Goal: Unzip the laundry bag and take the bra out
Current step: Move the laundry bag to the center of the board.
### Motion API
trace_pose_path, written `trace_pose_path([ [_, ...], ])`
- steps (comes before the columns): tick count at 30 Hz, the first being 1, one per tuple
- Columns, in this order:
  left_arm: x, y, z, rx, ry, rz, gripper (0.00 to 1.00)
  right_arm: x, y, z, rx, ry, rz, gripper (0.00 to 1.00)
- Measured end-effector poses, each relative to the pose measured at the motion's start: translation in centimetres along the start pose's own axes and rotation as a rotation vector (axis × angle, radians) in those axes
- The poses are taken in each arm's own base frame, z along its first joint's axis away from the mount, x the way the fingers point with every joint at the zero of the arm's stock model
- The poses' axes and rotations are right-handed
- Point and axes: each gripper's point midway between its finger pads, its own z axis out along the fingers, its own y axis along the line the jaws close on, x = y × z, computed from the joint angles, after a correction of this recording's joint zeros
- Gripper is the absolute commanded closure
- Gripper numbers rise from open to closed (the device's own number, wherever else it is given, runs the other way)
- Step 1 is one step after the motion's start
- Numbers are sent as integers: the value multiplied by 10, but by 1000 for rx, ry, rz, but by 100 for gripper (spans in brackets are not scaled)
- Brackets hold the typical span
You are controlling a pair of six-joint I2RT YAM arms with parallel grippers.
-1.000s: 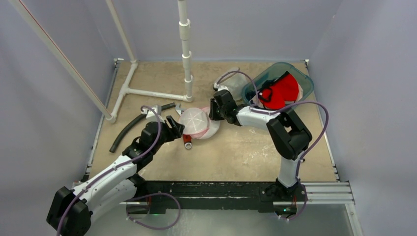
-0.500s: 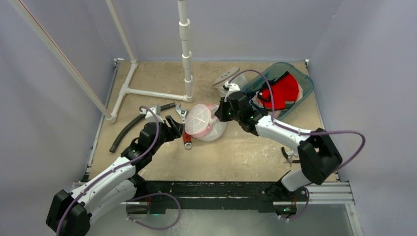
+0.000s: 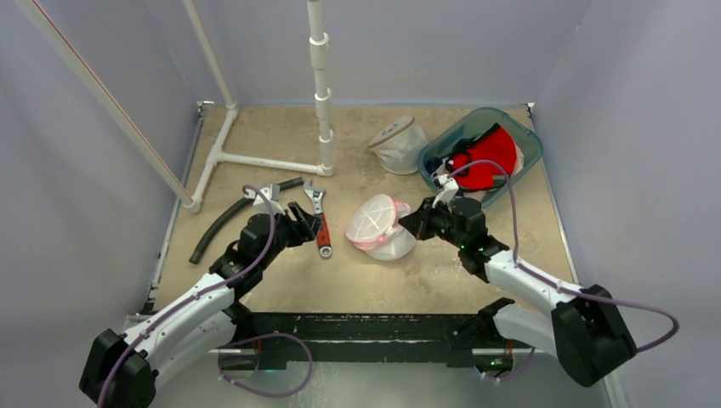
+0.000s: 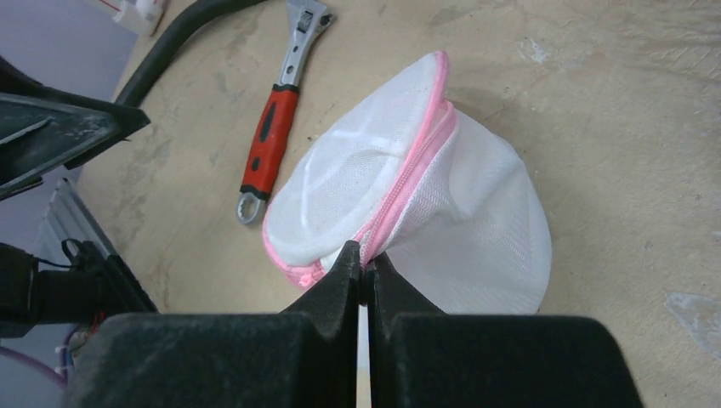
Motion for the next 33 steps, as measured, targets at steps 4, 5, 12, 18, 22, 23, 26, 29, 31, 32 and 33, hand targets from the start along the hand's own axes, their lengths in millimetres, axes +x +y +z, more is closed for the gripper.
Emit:
trace_pose_path([
  [4, 6, -1, 2, 8, 26, 2, 38, -2, 2, -12, 1, -45, -3, 60],
  [5, 7, 0, 2, 7, 32, 3, 38, -3, 0, -14, 15, -51, 3, 48],
  [12, 9, 1, 3, 1, 39, 4, 38, -21, -9, -34, 142, -110, 30, 22],
  [18, 5, 1, 0, 0, 20, -5, 38, -38, 11, -42, 191, -97, 99, 25],
  [22, 3, 0, 0, -4, 14, -22, 38, -22, 47, -32, 114, -18, 184, 27],
  [23, 3, 0, 0, -4, 15, -27, 38, -15, 51, -29, 105, 8, 215, 28],
  [26, 4, 0, 0, -4, 15, -38, 38, -2, 49, -22, 125, 45, 309, 28],
  [29, 4, -1, 1, -5, 16, -50, 38, 5, 44, -17, 152, 63, 371, 27],
  [31, 4, 0, 1, -6, 17, -52, 38, 9, 41, -13, 169, 72, 402, 25],
  [32, 5, 0, 1, -8, 19, -54, 38, 12, 39, -10, 179, 80, 418, 24],
  [33, 5, 0, 2, -9, 20, -57, 38, 16, 37, -7, 191, 89, 436, 23],
])
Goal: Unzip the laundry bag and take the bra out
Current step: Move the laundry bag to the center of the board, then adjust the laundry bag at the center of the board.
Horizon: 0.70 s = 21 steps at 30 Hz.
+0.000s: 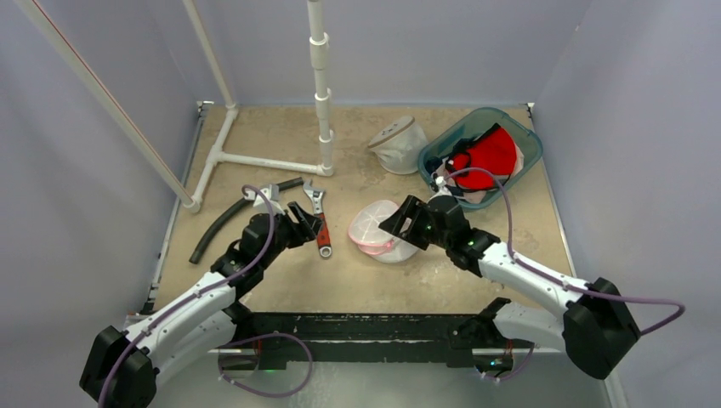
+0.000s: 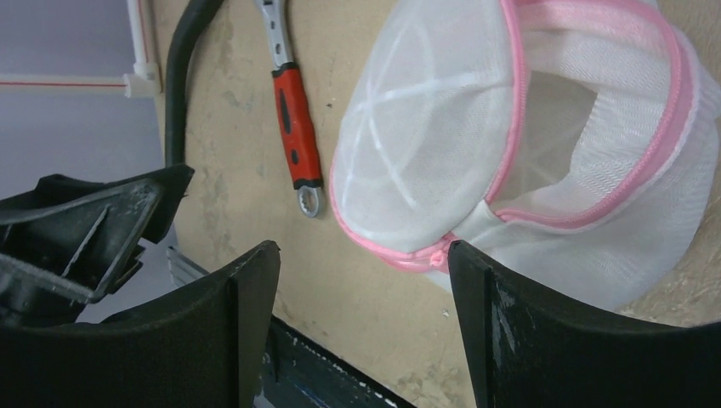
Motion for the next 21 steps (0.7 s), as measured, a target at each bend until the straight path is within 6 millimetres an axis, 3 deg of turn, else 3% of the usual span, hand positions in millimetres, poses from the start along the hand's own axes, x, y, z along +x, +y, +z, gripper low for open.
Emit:
trace_pose_path([
  [7, 5, 4, 2, -12, 15, -1, 38, 20, -25, 13, 85, 51, 103, 22],
  [14, 7, 6, 0, -9, 14, -9, 38, 21, -39, 25, 146, 29, 150, 25],
  [21, 9, 6, -2, 3, 15, -18, 38, 22, -63, 42, 239, -1, 176, 35],
])
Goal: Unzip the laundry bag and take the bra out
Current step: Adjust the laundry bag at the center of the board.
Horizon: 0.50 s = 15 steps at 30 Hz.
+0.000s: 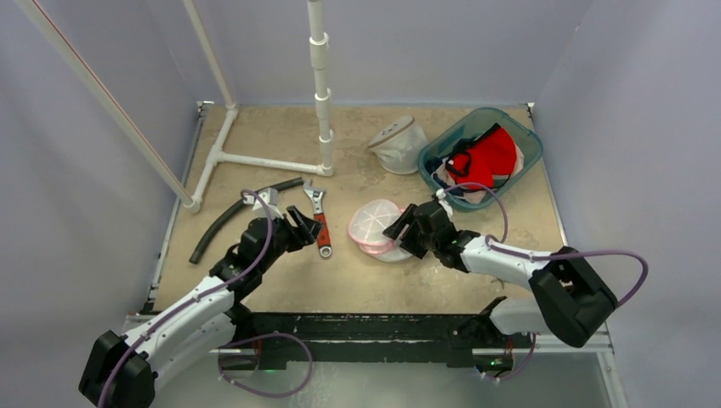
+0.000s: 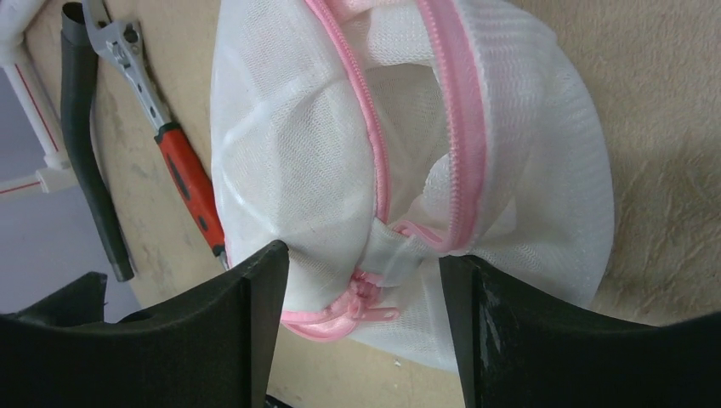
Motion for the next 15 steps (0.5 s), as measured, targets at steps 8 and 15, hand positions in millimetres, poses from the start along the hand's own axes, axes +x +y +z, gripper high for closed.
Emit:
trace_pose_path([
  [8, 1, 0, -2, 10, 1, -1, 38, -11, 10, 3, -41, -57, 46, 73],
  [15, 3, 0, -3, 14, 6, -1, 38, -23, 29, -12, -117, -107, 35, 100],
])
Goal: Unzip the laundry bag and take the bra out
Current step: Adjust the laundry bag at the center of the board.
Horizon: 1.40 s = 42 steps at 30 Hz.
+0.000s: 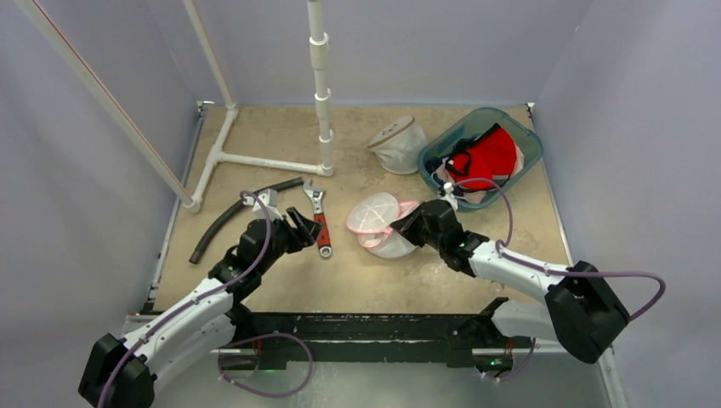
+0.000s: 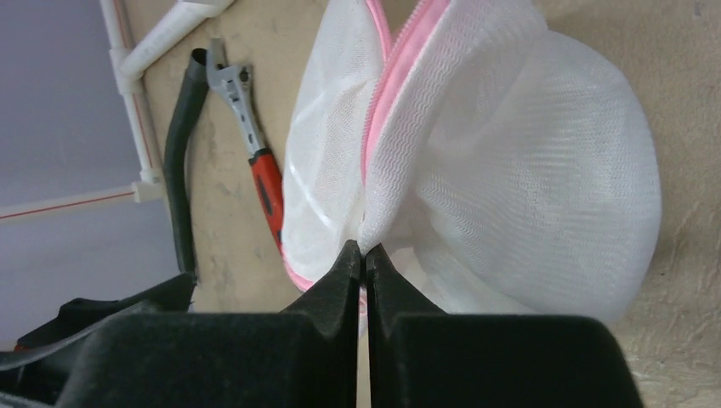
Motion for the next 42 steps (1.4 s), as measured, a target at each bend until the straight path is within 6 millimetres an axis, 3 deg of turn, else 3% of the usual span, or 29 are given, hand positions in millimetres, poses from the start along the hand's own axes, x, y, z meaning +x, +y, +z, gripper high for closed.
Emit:
trace_pose_path([
  [7, -3, 0, -9, -7, -4, 1, 38, -5, 44, -20, -197, 4, -110, 100],
  [14, -40, -19, -29, 5, -100, 13, 38, -9, 137, -55, -554, 33, -272, 100],
  [16, -52, -23, -35, 5, -136, 13, 38, -11, 154, -67, -636, 19, -306, 100],
  [18, -57, -23, -39, -1, -157, 13, 38, -12, 158, -77, -688, 8, -336, 100],
  [21, -58, -19, -42, -19, -167, 19, 38, -12, 129, -79, -705, -8, -363, 100],
  [26, -47, -7, -35, -54, -139, 25, 38, -1, 15, -54, -514, 4, -324, 100],
  [29, -31, 6, -27, -86, -95, 32, 38, 17, -25, -55, -463, 33, -323, 100],
  [32, -18, 16, -22, -113, -57, 33, 38, 20, -30, -62, -479, 20, -329, 100],
  [35, -13, 20, -18, -122, -39, 34, 38, 13, -17, -74, -532, -29, -339, 100],
  [36, -13, 19, -17, -119, -40, 33, 38, 11, -16, -77, -536, -42, -337, 90],
  [37, -14, 18, -16, -115, -41, 33, 38, 9, -17, -79, -531, -52, -333, 61],
  [39, -14, 16, -15, -109, -42, 32, 38, 8, -21, -81, -511, -60, -311, 32],
  [42, -13, 16, -13, -108, -35, 33, 38, 2, -29, -82, -460, -89, -293, 20],
])
